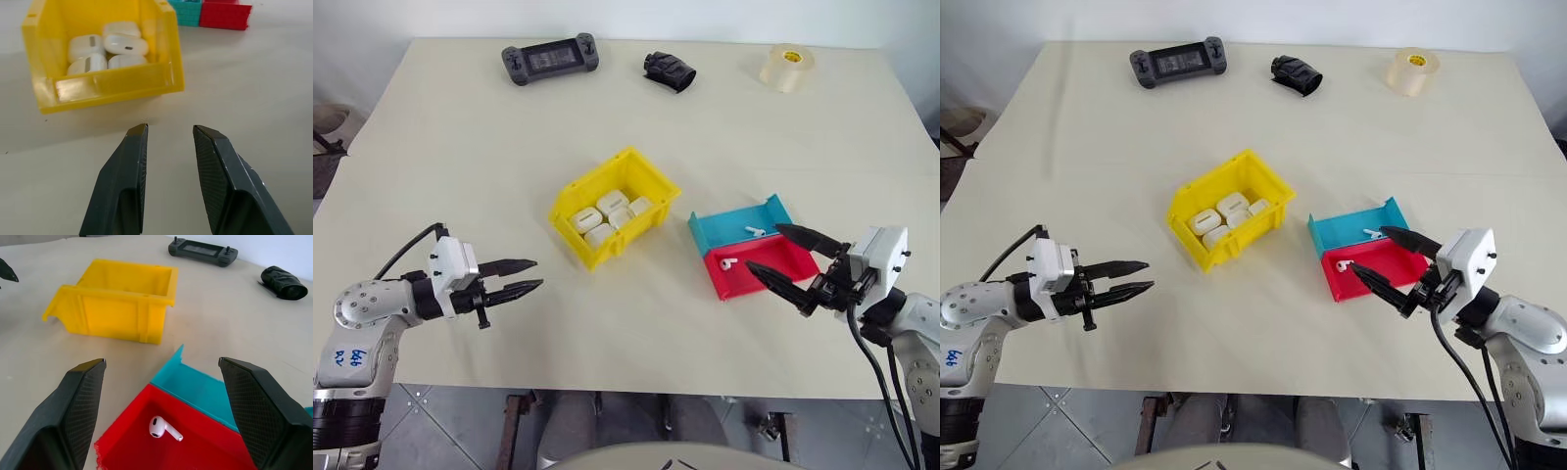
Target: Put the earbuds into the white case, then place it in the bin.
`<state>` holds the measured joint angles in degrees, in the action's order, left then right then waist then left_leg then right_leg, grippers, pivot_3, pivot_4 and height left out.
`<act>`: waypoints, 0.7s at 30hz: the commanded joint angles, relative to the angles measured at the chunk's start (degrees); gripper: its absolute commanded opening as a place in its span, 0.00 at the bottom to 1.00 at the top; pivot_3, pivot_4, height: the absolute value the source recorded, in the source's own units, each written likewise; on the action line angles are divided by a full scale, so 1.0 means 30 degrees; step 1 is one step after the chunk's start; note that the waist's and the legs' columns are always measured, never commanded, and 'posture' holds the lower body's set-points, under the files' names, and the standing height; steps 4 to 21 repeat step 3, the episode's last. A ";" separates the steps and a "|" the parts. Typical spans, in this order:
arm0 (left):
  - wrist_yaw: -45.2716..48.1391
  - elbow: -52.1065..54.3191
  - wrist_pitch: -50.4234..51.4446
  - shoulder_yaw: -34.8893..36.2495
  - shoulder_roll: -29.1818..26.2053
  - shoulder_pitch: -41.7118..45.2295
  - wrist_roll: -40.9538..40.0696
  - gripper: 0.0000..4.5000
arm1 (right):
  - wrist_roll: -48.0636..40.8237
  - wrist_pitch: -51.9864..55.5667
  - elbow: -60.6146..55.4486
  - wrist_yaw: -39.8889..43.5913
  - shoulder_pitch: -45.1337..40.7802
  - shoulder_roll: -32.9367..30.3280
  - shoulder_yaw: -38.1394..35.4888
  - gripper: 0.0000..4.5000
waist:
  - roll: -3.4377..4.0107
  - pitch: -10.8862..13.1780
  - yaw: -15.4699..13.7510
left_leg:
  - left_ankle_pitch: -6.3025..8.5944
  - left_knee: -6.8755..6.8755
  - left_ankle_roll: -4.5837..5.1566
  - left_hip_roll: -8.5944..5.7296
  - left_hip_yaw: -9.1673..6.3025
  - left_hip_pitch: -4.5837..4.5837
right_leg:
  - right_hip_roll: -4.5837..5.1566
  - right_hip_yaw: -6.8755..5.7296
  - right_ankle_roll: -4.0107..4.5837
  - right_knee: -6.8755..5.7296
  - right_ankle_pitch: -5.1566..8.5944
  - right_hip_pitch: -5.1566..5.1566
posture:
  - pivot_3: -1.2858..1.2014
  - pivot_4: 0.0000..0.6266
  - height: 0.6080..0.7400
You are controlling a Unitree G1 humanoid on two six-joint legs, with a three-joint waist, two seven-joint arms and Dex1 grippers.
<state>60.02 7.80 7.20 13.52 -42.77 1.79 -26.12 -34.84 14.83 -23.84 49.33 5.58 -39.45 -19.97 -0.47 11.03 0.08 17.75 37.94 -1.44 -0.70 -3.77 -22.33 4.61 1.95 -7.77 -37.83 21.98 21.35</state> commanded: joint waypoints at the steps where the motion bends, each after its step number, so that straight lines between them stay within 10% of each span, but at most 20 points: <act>1: -0.1442 0.1090 -0.0151 0.0574 0.0514 -0.0119 0.0147 0.34 | 0.0143 -0.0572 0.0327 0.0182 -0.0263 0.0066 -0.0184 0.86 | 0.0000 0.0000 0.0003 | 0.0000 0.0000 0.0001 0.0002 -0.0001 0.0000 | -0.0002 -0.0001 0.0000 -0.0001 0.0000 0.0001 | 0.52 0.24 1.00; 21: -0.2145 0.1398 -0.0086 0.0584 0.0836 -0.0084 0.0207 0.34 | 0.0248 -0.0617 0.0614 0.0162 -0.0437 0.0065 -0.0231 0.86 | 0.0000 0.0000 0.0007 | 0.0000 -0.0001 0.0001 0.0001 0.0004 0.0001 | -0.0003 0.0002 0.0000 -0.0006 0.0000 0.0002 | 0.52 0.24 1.00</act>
